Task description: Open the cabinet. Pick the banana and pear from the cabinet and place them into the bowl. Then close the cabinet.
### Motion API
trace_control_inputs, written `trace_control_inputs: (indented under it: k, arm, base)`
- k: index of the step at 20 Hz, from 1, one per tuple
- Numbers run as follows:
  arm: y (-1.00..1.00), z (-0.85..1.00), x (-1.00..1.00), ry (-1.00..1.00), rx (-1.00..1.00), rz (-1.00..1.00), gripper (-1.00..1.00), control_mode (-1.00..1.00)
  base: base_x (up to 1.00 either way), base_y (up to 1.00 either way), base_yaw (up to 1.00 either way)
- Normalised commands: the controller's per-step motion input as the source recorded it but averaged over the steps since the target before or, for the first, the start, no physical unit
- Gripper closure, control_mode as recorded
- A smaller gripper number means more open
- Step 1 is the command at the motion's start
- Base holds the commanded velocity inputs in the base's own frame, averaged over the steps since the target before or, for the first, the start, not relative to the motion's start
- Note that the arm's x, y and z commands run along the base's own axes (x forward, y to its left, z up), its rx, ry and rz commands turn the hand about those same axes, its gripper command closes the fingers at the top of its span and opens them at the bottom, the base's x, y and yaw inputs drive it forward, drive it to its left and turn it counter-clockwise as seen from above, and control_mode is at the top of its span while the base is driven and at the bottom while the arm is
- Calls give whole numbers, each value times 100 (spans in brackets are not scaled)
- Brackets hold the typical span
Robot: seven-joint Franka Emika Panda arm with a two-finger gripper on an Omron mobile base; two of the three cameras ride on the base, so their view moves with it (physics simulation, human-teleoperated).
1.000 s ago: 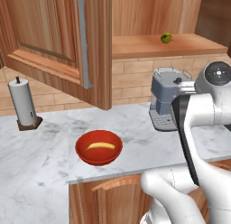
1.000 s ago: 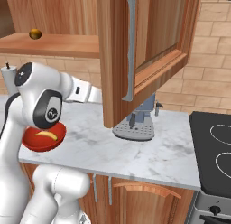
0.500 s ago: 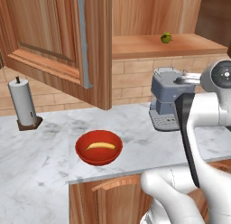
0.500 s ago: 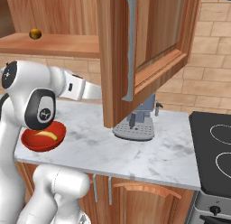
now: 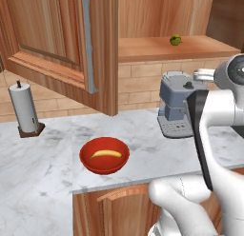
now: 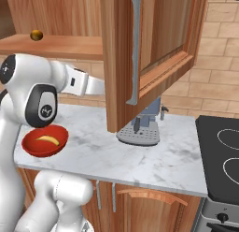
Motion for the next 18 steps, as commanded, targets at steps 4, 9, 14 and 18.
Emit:
trace_control_inputs:
  k: [4,9,14,18]
  arm:
    - [3,36,15,0,0,0,-100,-100]
    - [13,18,35,0,0,0,-100,-100]
    - [5,10,34,0,0,0,-100,-100]
    - [1,10,34,0,0,0,-100,-100]
  base:
    - [0,0,0]
    - [0,0,0]
    - [0,0,0]
    - [0,0,0]
